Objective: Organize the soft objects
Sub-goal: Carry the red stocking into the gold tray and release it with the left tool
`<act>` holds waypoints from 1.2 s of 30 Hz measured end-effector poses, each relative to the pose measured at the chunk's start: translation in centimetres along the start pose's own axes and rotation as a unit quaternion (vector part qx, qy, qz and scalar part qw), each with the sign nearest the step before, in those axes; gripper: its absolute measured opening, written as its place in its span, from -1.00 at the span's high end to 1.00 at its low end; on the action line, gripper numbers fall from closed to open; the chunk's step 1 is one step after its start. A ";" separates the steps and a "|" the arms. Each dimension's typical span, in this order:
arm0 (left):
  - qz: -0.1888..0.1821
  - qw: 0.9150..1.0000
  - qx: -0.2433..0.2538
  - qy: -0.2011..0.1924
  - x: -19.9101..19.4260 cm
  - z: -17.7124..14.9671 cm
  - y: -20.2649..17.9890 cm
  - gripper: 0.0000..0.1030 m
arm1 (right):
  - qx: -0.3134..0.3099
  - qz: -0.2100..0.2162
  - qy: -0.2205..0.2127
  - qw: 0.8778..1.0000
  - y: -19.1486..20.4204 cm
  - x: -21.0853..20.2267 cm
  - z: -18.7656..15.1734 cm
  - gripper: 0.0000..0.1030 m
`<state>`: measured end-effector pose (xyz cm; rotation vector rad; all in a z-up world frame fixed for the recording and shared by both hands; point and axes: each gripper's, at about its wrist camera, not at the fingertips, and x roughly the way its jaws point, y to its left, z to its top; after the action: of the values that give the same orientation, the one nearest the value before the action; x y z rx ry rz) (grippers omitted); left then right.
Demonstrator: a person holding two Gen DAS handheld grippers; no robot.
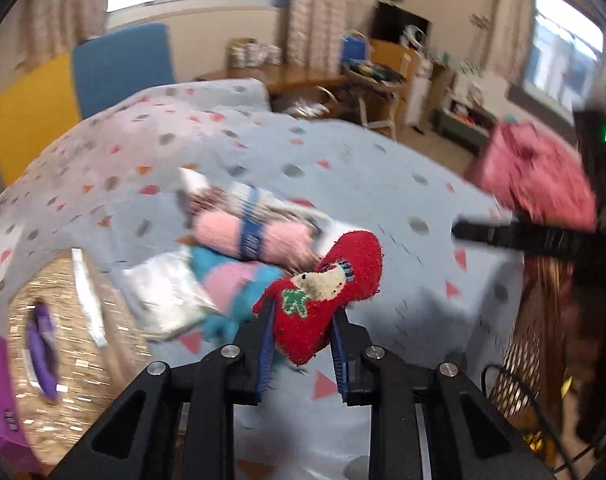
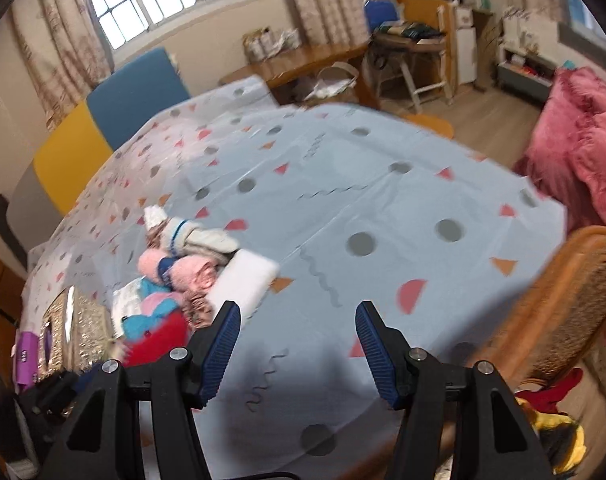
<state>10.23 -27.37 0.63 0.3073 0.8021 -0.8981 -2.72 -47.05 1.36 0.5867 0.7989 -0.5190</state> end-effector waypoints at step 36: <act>0.262 0.895 -0.345 -0.107 -21.8 -13.2 29.0 0.49 | -0.214 -0.067 0.122 0.967 11.8 13.0 -0.6 0.46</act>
<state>18.87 9.97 5.28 -0.2014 0.7312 -0.1018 12.10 -40.85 -5.77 0.1968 1.1542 -0.3831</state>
